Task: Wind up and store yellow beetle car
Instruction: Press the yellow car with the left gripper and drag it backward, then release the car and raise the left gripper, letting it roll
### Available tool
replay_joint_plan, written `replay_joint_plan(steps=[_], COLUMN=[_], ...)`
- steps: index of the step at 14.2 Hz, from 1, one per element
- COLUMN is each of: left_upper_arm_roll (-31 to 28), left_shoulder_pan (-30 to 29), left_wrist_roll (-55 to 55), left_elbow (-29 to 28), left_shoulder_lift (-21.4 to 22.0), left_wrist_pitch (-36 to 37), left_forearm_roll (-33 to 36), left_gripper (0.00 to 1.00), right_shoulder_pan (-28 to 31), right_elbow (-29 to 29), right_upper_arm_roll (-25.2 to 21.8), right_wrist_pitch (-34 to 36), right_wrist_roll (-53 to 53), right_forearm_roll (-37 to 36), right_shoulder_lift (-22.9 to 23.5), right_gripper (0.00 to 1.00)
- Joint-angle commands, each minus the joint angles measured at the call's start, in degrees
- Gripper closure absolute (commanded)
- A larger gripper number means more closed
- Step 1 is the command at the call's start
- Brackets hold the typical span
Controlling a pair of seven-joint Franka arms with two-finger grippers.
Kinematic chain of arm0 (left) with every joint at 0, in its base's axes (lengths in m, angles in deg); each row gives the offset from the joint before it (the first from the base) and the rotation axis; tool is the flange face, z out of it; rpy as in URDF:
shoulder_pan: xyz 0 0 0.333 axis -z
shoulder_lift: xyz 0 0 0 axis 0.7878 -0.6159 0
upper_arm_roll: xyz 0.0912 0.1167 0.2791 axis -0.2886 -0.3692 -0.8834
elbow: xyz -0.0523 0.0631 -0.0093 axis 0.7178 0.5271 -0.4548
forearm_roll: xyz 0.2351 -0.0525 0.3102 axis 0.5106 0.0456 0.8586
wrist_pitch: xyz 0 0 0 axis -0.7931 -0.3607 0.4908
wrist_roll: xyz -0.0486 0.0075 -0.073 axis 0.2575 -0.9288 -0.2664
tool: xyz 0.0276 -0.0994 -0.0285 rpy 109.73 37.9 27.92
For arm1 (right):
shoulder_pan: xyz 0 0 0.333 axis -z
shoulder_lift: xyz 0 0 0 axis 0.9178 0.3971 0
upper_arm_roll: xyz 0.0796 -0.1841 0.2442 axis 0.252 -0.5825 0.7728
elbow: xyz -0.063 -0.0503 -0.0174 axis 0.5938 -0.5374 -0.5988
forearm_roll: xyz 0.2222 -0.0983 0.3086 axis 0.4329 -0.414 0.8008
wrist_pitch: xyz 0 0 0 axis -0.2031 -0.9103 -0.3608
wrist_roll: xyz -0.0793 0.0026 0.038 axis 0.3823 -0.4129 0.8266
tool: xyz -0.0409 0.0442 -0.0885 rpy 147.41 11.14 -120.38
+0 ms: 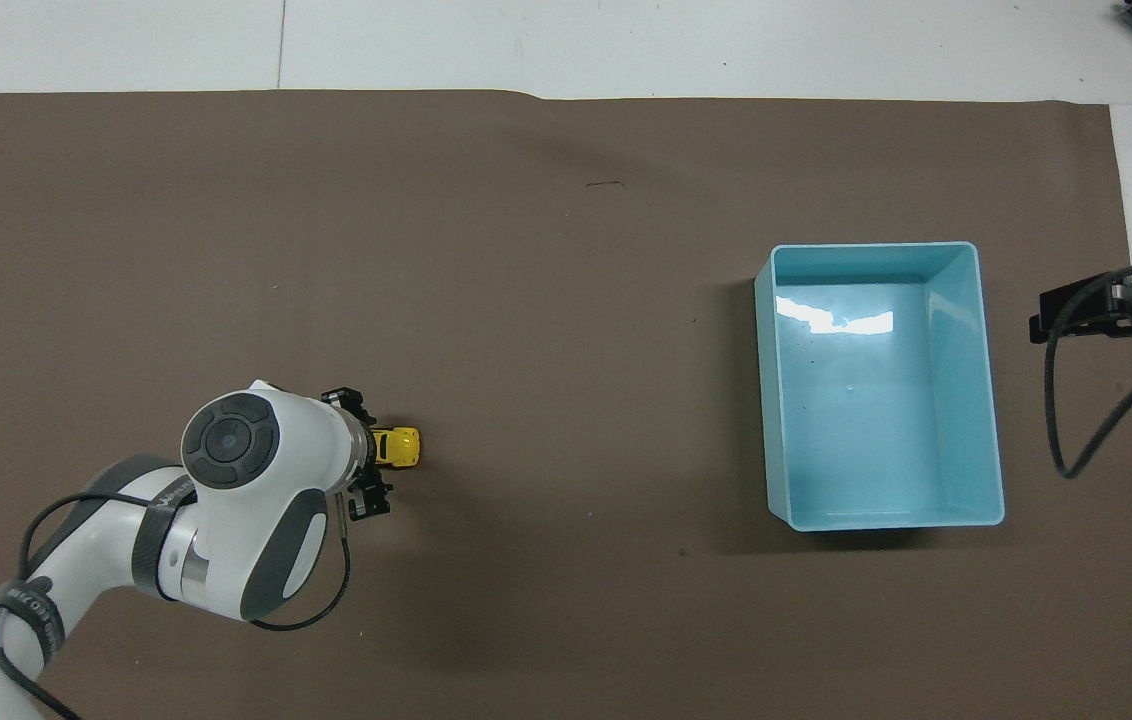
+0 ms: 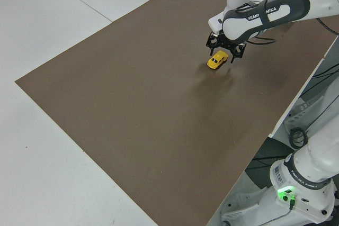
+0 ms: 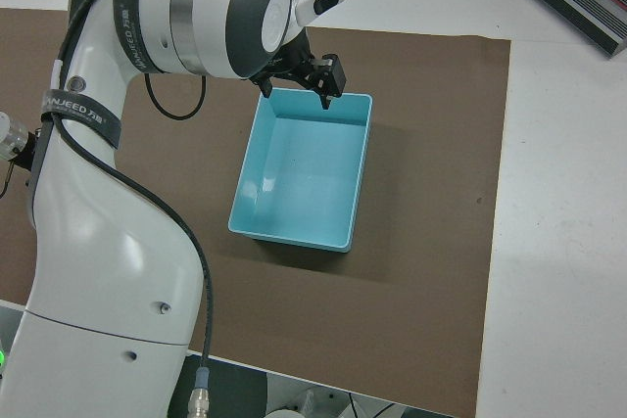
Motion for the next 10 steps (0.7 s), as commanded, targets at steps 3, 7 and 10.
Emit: replay_joint_plan(steps=[3, 7, 10], left_upper_arm_roll=[0.3, 0.2, 0.2], left_shoulder_pan=[-1.5, -7.8, -12.5], left_wrist_roll=[2.7, 9.7, 13.7], left_elbow=[-1.2, -2.8, -3.9], left_shoulder_lift=[0.7, 1.1, 1.3], left_wrist_pitch=[-0.8, -0.4, -0.5], left_forearm_roll=[-0.5, -0.5, -0.5], left_gripper=[1.00, 1.00, 1.00], right_shoulder_pan=[0.6, 0.6, 0.6], right_elbow=[-0.4, -0.4, -0.4], right_upper_arm_roll=[0.7, 0.7, 0.7], right_wrist_pitch=[0.4, 0.4, 0.4], right_wrist_roll=[0.2, 0.2, 0.2], right_forearm_roll=[0.2, 0.2, 0.2], right_shoulder_lift=[0.1, 0.1, 0.1], right_gripper=[0.00, 0.00, 0.00])
